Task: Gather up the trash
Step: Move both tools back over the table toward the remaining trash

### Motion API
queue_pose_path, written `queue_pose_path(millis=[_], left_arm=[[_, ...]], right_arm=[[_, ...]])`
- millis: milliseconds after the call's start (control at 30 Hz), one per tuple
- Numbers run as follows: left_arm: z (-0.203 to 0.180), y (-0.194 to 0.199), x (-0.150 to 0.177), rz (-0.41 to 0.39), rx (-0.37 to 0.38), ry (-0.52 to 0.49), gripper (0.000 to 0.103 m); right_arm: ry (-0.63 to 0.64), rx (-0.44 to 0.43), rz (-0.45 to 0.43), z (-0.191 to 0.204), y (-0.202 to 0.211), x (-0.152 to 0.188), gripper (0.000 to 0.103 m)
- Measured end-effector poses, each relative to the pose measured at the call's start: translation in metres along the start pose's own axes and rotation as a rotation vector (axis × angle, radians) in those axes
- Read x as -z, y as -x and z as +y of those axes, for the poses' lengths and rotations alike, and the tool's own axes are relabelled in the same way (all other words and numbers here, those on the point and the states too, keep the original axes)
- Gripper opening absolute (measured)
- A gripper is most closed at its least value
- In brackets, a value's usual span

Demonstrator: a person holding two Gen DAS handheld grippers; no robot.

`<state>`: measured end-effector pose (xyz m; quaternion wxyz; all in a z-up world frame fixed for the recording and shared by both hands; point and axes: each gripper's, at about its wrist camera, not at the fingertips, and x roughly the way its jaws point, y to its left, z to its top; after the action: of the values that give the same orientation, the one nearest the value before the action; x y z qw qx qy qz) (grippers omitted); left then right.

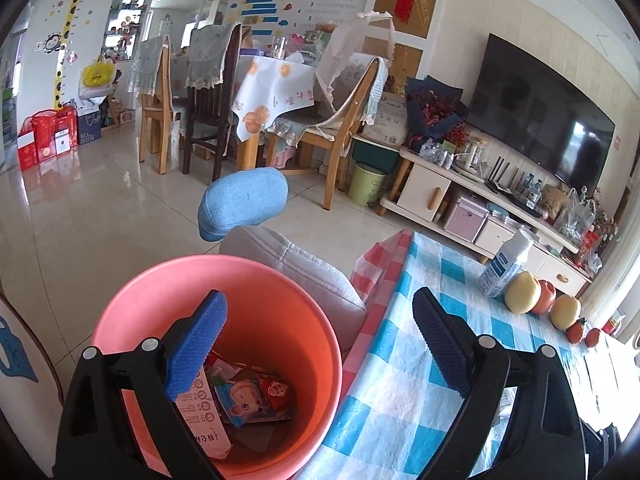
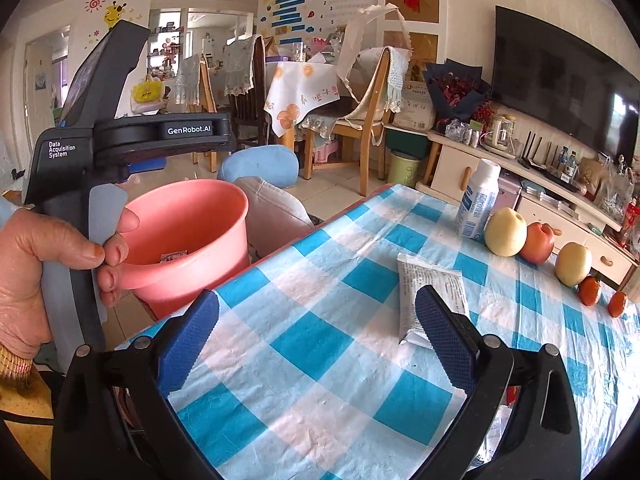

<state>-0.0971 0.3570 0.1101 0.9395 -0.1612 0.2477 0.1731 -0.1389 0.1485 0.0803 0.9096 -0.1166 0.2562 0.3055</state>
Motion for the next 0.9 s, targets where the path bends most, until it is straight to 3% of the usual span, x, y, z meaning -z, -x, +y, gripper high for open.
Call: queue_pose_path(millis=[200, 600, 900], left_arm=[[-0.022, -0.002, 0.01, 0.002, -0.025, -0.101, 0.093], [-0.043, 0.0, 0.025, 0.02, 0.053, -0.096, 0.093], [-0.068, 0.0, 0.044, 0.076, 0.086, -0.166, 0.093]], right_arm=[[-0.051, -0.013, 0.021, -0.013, 0.007, 0.013, 0.099], [-0.104, 0.016, 0.044, -0.035, 0.031, 0.042, 0.099], [-0.127, 0.062, 0.047, -0.052, 0.049, 0.058, 0.099]])
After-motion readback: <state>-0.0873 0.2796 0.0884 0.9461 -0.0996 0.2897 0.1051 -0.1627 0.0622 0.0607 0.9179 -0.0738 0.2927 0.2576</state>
